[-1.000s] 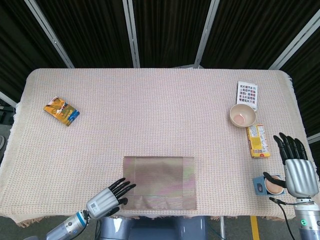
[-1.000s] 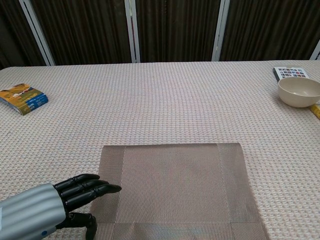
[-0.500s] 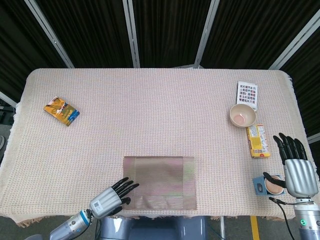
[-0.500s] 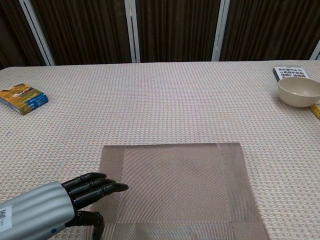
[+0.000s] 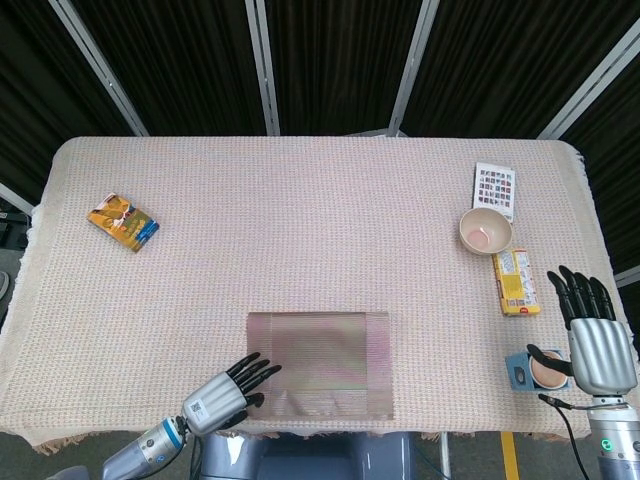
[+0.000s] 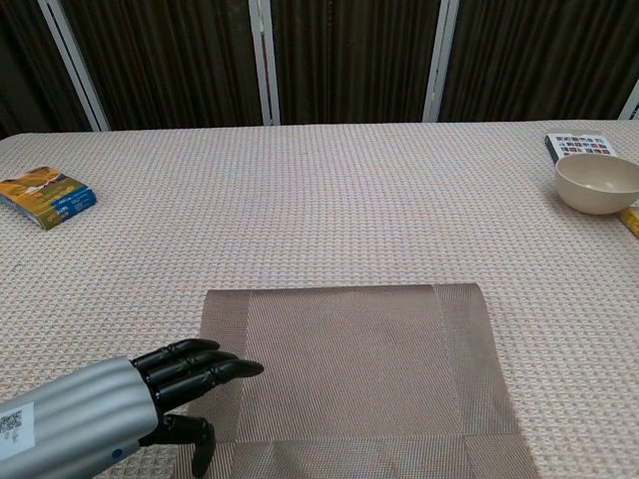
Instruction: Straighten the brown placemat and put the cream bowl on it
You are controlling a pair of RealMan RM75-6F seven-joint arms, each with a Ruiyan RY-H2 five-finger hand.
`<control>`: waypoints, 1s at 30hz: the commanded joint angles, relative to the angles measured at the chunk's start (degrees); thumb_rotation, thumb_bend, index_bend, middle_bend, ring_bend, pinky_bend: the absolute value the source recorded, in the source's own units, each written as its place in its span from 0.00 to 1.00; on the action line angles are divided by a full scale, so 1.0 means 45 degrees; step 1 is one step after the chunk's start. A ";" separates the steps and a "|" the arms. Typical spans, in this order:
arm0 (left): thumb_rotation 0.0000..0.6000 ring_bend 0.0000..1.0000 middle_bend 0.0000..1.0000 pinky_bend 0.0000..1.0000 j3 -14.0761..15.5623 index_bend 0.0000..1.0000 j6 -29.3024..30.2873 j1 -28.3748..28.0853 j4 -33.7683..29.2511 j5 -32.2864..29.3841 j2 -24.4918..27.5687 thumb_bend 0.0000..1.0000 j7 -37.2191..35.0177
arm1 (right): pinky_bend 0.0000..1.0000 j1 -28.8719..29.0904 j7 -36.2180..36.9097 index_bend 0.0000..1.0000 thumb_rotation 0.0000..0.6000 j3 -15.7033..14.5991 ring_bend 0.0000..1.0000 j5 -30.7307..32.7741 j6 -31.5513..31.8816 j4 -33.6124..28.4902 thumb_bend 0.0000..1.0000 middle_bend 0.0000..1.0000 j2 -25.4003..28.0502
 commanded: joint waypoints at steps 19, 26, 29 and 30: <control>1.00 0.00 0.00 0.00 0.0146 0.52 -0.0188 -0.0045 0.0097 -0.0343 -0.0198 0.46 0.0049 | 0.00 -0.0037 0.0084 0.00 1.00 0.0026 0.00 -0.0095 0.0053 -0.0044 0.00 0.00 0.0064; 1.00 0.00 0.00 0.00 0.0136 0.54 -0.0195 -0.0065 0.0136 -0.0432 -0.0245 0.50 -0.0004 | 0.00 -0.0041 0.0108 0.00 1.00 0.0030 0.00 -0.0109 0.0052 -0.0049 0.00 0.00 0.0072; 1.00 0.00 0.00 0.00 0.0119 0.55 -0.0190 -0.0074 0.0132 -0.0465 -0.0261 0.51 -0.0027 | 0.00 -0.0048 0.0115 0.00 1.00 0.0032 0.00 -0.0119 0.0063 -0.0054 0.00 0.00 0.0080; 1.00 0.00 0.00 0.00 0.0115 0.55 -0.0185 -0.0079 0.0132 -0.0480 -0.0267 0.51 -0.0042 | 0.00 -0.0052 0.0119 0.00 1.00 0.0034 0.00 -0.0123 0.0072 -0.0059 0.00 0.00 0.0087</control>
